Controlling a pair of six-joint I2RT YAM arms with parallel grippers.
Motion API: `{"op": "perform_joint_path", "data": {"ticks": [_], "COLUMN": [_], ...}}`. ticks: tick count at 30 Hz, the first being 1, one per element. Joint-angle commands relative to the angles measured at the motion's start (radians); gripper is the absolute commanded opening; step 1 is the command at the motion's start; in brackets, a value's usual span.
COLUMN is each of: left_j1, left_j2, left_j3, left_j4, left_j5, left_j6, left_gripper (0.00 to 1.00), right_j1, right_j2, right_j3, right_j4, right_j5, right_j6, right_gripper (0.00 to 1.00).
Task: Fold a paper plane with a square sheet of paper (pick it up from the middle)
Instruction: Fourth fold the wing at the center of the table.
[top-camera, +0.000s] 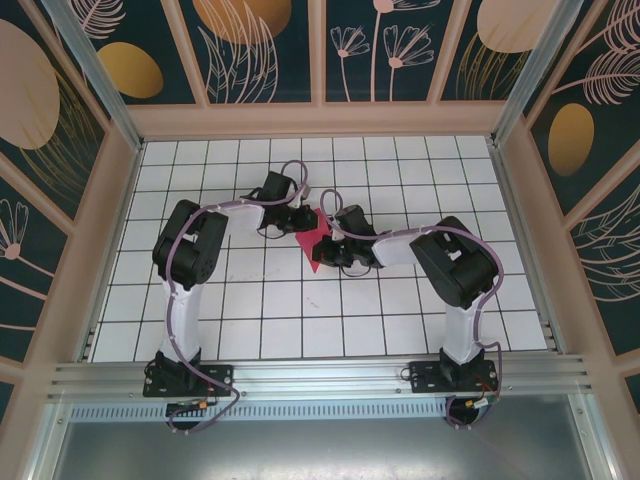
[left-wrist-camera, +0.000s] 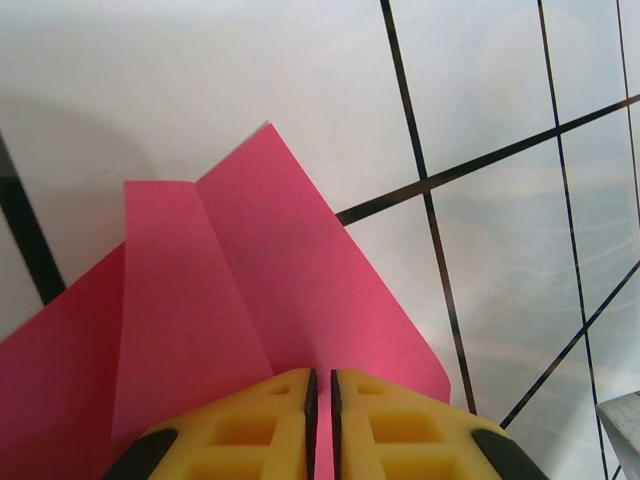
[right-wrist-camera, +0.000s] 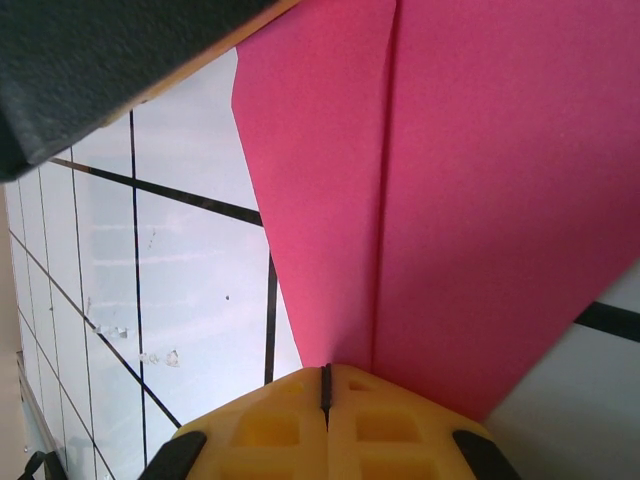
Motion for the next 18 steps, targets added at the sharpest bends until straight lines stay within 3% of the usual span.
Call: {"op": "perform_joint_path", "data": {"ticks": [1,18], "left_j1": [0.022,0.043], "left_j2": [0.041,0.114], "left_j3": [0.051,0.154], "left_j4": [0.0,-0.022], "left_j5": [-0.034,-0.088], "left_j6": [0.059,0.091], "left_gripper": [0.18,0.19], "right_j1": [0.011,0.005], "right_j2": [0.07,0.056], "right_j3": [-0.083,-0.112], "right_j4": [-0.241,-0.253], "right_j5": [0.037,0.05], "right_j6": [-0.029,-0.031], "right_gripper": [0.0,0.0]}}
